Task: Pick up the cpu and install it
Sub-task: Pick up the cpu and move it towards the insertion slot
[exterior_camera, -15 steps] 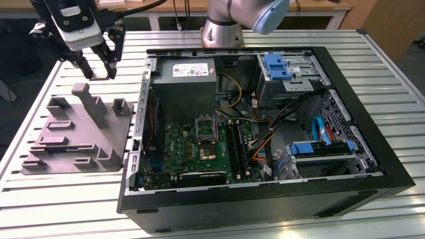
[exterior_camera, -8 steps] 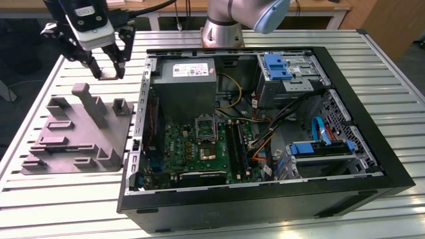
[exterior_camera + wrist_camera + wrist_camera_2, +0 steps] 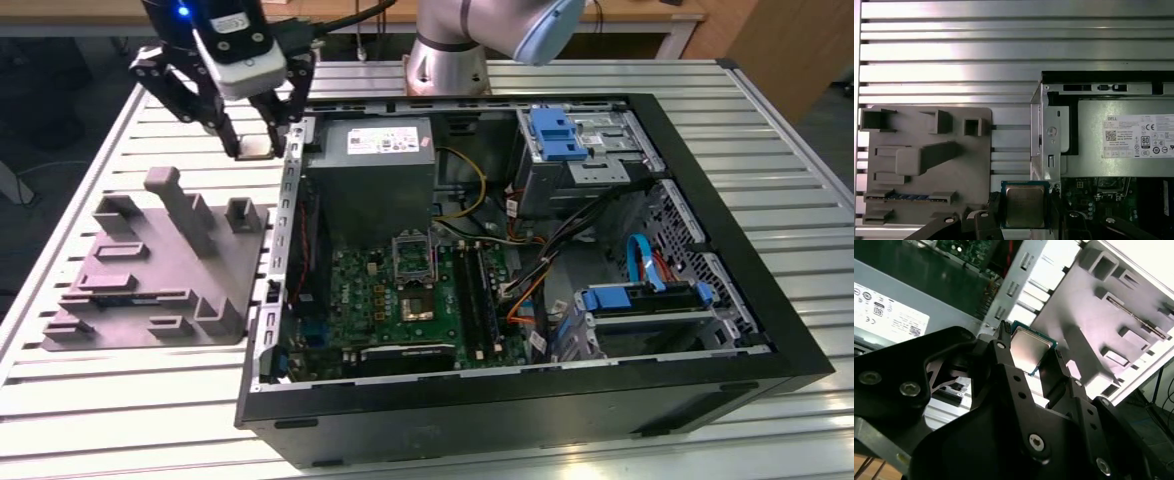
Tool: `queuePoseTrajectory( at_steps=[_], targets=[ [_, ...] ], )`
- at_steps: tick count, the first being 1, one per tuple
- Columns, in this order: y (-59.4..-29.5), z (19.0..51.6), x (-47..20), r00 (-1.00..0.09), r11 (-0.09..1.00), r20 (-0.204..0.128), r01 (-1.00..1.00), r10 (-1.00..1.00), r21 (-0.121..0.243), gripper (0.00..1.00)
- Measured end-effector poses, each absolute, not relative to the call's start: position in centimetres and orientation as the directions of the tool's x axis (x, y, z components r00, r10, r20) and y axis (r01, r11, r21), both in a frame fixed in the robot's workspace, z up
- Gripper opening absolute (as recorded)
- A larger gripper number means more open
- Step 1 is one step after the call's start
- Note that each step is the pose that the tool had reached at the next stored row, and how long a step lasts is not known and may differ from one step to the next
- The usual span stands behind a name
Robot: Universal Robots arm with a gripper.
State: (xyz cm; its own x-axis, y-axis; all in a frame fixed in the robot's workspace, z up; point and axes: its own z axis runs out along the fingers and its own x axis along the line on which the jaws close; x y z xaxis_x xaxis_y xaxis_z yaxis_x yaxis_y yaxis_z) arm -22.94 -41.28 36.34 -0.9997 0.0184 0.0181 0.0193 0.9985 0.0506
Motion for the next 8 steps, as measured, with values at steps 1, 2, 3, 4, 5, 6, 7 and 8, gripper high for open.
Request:
queuePoseTrajectory(
  at_steps=[1,2,3,4,5,6,7,8],
  targets=[
    [-41.3,36.3,-22.5,-1.000,0.999,0.018,0.019,0.018,0.051,0.47],
    [-41.3,36.3,-22.1,-1.000,0.999,0.018,0.019,0.018,0.051,0.47],
    [-41.3,36.3,-21.7,-1.000,0.999,0.018,0.019,0.019,0.051,0.47],
    [-41.3,36.3,-21.3,-1.000,0.999,0.018,0.019,0.018,0.051,0.47],
    [-41.3,36.2,-20.8,-1.000,0.999,0.018,0.019,0.018,0.051,0.47],
    [-41.3,36.2,-20.4,-1.000,0.999,0.018,0.019,0.018,0.051,0.47],
    [-41.3,36.2,-19.9,-1.000,0.999,0.018,0.019,0.018,0.051,0.47],
    [-41.3,36.2,-19.5,-1.000,0.999,0.018,0.019,0.019,0.051,0.47]
  ],
)
